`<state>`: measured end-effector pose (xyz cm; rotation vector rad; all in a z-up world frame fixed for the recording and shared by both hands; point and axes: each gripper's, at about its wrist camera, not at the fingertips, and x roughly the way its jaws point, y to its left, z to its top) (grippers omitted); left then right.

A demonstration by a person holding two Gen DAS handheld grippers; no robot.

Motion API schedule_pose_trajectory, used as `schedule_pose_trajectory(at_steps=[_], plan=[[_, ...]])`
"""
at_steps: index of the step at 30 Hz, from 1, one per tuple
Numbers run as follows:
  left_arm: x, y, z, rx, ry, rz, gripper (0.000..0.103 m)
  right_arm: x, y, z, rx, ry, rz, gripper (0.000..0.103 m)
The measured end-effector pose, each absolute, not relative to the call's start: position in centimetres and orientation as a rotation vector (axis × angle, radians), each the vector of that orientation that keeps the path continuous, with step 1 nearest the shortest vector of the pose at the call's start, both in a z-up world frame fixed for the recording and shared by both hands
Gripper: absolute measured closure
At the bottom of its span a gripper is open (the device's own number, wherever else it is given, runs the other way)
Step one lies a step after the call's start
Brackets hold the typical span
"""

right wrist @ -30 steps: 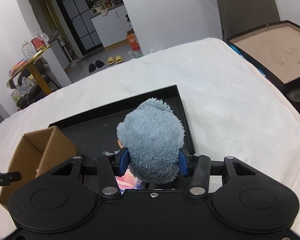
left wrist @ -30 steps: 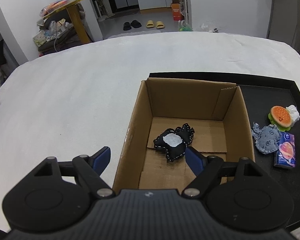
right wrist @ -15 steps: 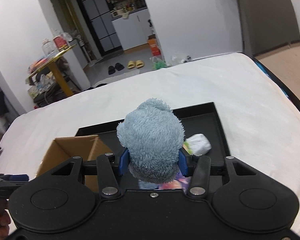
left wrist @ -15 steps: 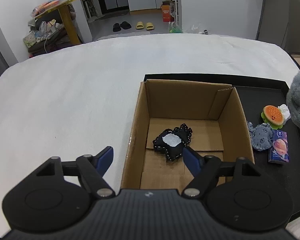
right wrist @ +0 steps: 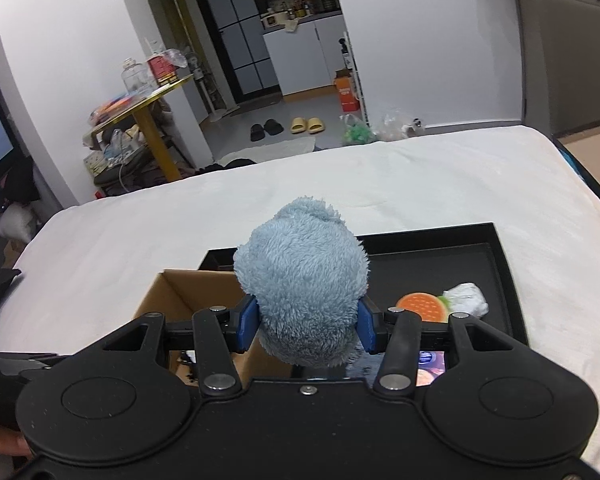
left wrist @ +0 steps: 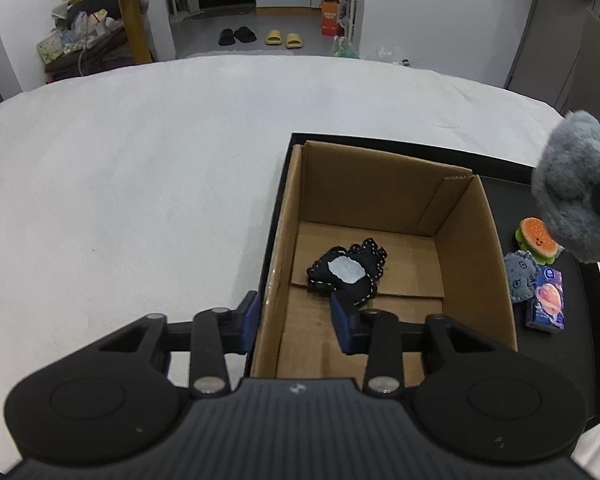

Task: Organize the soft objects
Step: 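Lift the grey ball with the right tool and drop it into the box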

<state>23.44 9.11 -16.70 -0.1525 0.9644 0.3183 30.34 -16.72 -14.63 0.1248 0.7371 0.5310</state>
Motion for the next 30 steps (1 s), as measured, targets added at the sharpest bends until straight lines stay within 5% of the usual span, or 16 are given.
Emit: schedule_pose_trajectory(at_steps=[15,30], plan=[[23.3,11.3,-17.5,-0.204,0.965,0.307,0.094,29.3,-11.2,-14.0,0.033,0.756,0.58,0.056],[23.3,13.2,-17.8,-0.273,0.988,0.25,0.094,29.7,-6.3,-15.7,-0.059,0.806,0.583,0.055]])
